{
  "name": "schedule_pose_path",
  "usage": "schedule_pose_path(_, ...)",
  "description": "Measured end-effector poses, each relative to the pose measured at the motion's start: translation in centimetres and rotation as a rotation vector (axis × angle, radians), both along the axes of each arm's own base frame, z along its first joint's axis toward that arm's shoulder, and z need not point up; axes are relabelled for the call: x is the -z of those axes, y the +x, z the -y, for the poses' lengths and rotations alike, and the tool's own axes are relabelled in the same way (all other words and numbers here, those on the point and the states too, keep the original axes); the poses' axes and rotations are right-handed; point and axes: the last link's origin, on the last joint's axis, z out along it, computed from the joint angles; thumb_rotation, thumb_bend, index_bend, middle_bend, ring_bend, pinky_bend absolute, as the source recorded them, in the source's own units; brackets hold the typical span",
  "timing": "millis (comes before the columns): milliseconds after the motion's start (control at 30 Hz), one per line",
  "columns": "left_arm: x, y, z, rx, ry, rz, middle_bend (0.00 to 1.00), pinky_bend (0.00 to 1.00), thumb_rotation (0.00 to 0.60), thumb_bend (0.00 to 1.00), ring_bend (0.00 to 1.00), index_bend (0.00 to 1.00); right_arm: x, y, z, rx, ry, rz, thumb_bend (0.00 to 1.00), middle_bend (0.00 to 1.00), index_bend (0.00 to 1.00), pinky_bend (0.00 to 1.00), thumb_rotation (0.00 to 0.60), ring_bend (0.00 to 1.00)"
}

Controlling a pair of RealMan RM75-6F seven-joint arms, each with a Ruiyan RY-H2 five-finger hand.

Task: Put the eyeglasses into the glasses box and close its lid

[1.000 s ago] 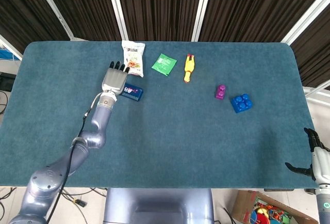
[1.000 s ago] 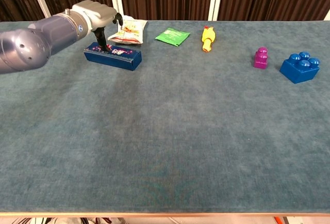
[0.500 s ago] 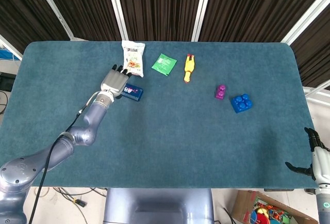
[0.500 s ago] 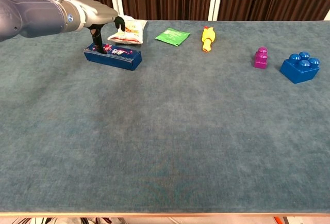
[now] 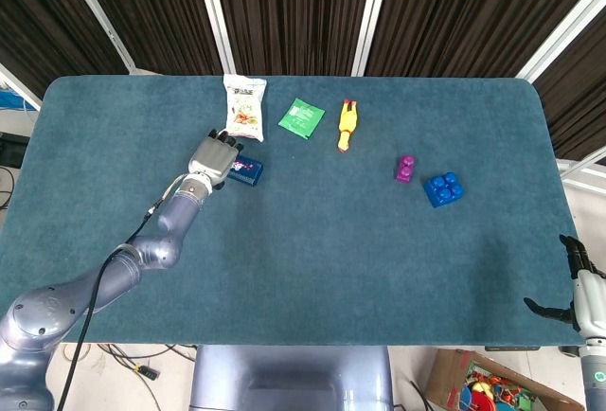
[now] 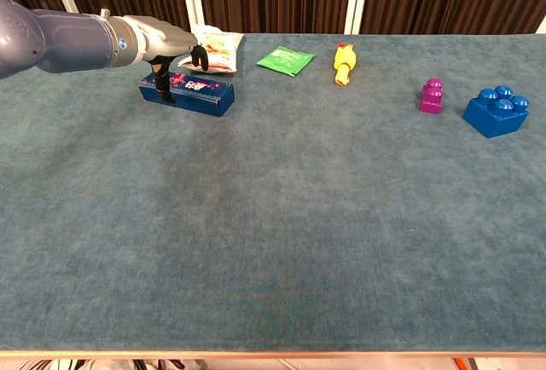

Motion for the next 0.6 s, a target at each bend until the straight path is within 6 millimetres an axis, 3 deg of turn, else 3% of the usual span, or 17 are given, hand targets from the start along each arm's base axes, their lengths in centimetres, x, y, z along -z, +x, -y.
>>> schedule_pose_path(167,0.3,0.2,-0.2,0.006,0.007,0.003,0.24,0.09,0.600,0.33,0.05,0.21,0.0,0.0,0.0,0.002,0.004,0.000,0.20,0.08,0.00,0.26,0.600,0.19)
schedule_pose_path(600,1.4,0.1,-0.3,0.011,-0.001,-0.024,0.24,0.09,0.600,0.34,0.05,0.23,0.0,0.0,0.0,0.004,0.004,0.004,0.20,0.08,0.00,0.26,0.600,0.19)
